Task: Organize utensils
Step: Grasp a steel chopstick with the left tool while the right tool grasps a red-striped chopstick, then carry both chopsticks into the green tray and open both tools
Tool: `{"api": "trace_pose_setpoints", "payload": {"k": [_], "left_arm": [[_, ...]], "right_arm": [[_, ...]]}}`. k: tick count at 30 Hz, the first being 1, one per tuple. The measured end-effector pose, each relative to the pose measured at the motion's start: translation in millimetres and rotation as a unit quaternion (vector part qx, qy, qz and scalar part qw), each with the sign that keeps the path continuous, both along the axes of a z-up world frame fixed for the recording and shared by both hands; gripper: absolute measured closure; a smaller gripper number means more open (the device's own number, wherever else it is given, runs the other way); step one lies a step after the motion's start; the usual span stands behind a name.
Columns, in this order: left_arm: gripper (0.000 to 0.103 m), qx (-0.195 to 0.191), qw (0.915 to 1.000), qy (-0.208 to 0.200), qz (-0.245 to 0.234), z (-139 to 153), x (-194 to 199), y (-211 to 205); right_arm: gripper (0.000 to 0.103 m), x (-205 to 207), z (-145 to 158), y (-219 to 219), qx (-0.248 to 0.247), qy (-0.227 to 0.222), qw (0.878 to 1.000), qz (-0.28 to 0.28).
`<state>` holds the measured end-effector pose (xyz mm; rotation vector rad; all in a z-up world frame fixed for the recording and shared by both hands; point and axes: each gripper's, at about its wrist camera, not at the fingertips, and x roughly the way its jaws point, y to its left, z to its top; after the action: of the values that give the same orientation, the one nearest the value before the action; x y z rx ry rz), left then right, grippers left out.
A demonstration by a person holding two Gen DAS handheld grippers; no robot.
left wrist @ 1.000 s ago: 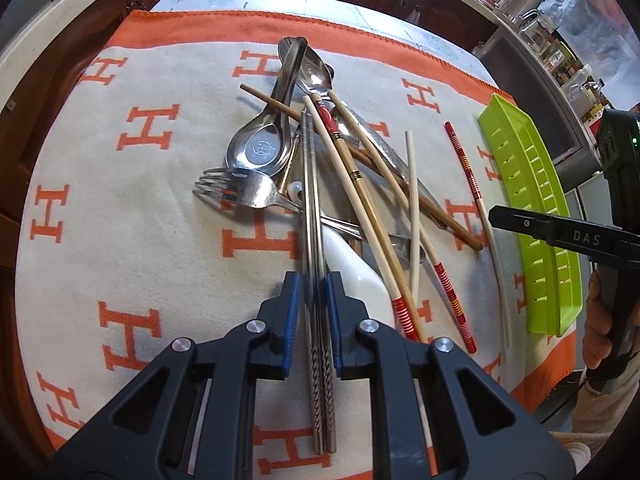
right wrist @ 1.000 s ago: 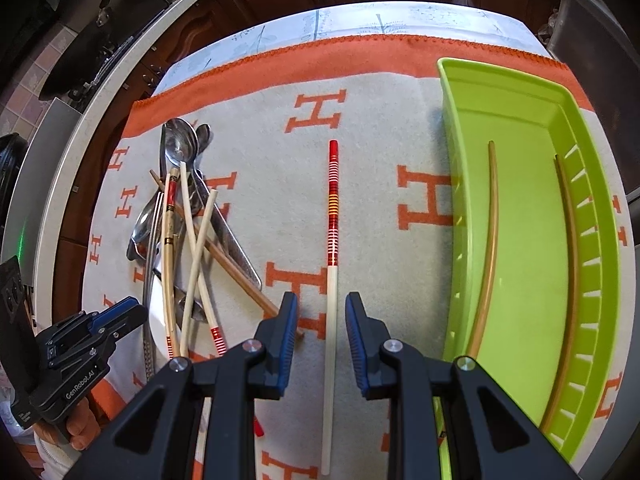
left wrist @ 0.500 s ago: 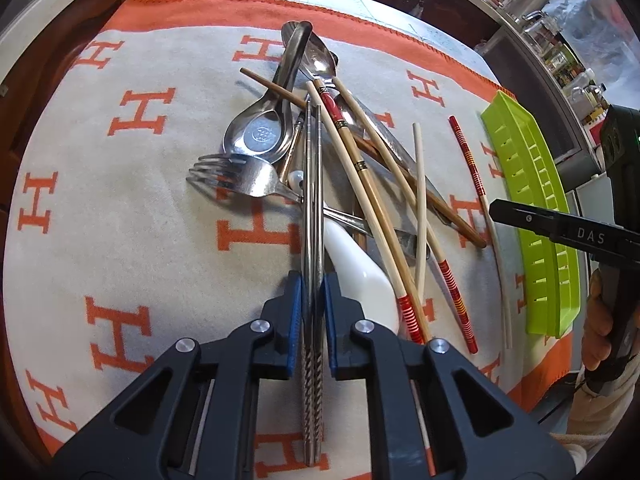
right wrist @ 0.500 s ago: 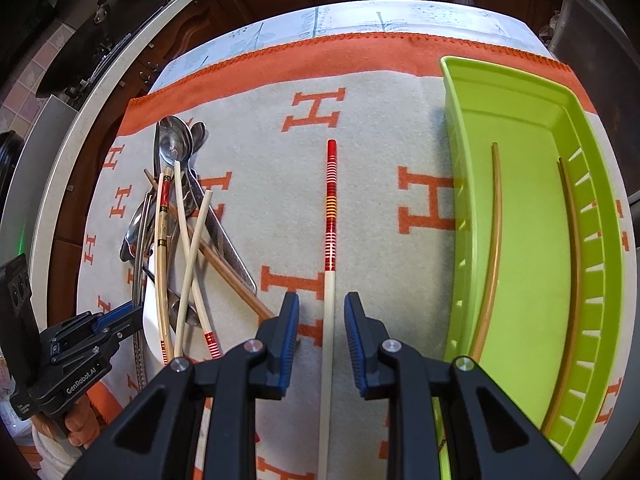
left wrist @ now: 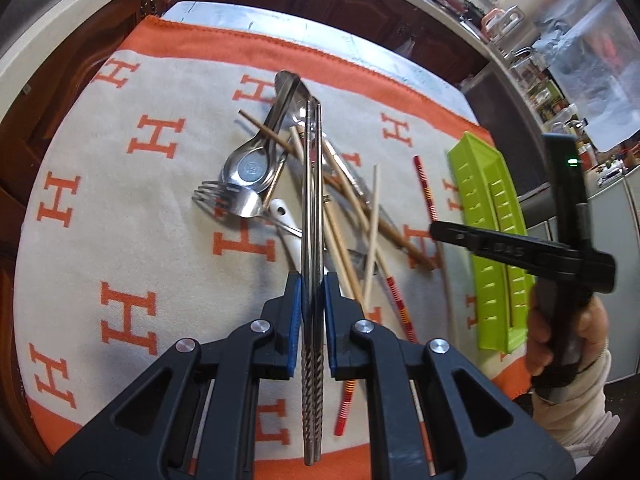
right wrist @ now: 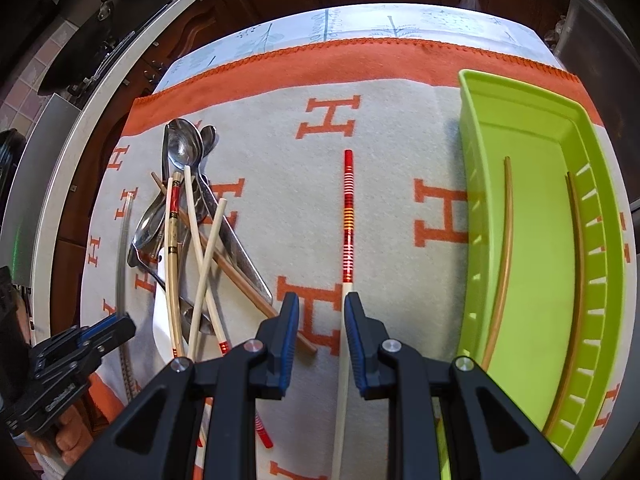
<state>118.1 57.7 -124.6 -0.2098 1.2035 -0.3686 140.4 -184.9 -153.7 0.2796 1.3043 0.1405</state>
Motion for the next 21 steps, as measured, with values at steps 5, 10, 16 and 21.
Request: {"api": "trace_pose_setpoints", "payload": {"k": [5,10,16,21], "left_arm": [[0.095,-0.008,1.0000,0.001,-0.002,4,-3,-1],[0.095,-0.012,0.9999,0.005,0.001,2,-4,-1],[0.095,-0.013,0.9999,0.004,-0.002,4,-6,-3],[0.095,-0.010,0.9999,0.003,-0.005,7,-12,-4]], "right_arm": [[0.080,8,-7,5,-0.024,0.010,1.000,0.001],[0.080,11,-12,7,-0.061,0.017,0.998,0.001],[0.080,12,-16,15,-0.087,0.011,0.996,0.019],[0.091,6,-16,27,-0.131,-0.012,0.991,0.032]]}}
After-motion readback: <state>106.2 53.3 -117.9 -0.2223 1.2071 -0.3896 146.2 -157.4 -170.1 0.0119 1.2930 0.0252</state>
